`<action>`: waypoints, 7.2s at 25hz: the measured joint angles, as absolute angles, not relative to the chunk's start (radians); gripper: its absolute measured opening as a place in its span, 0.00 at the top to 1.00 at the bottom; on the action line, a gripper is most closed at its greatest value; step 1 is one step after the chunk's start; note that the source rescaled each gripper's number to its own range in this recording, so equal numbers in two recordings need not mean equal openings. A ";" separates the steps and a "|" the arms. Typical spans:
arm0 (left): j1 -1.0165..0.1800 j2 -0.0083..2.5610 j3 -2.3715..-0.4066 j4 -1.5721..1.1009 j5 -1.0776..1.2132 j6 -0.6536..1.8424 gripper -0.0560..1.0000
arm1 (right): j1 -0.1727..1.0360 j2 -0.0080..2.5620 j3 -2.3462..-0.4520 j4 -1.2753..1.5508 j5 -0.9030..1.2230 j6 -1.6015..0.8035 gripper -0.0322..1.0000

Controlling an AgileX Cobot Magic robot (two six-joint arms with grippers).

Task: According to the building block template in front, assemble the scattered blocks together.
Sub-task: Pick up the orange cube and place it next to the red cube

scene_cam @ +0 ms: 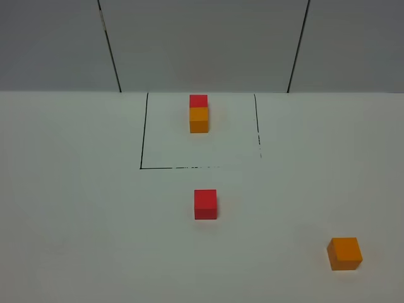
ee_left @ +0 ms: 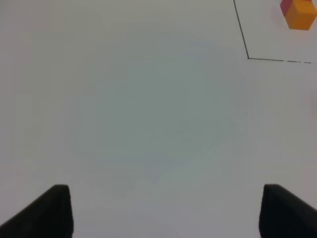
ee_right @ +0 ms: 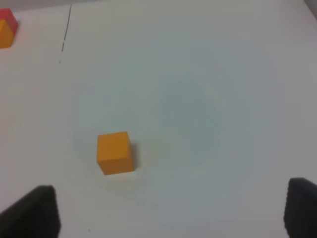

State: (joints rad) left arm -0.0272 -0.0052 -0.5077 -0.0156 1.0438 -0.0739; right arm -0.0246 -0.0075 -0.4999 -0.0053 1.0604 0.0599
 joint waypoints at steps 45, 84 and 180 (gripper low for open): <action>-0.027 -0.005 -0.508 -0.016 1.044 -0.074 0.36 | -0.025 0.902 -0.712 0.212 1.007 -0.109 0.00; -0.027 -0.005 -0.508 -0.016 1.044 -0.074 0.36 | 0.244 1.798 -0.778 0.076 0.502 0.028 0.01; -0.027 -0.005 -0.508 -0.017 1.044 -0.074 0.37 | 0.593 2.325 -1.762 -0.062 1.020 -0.934 0.96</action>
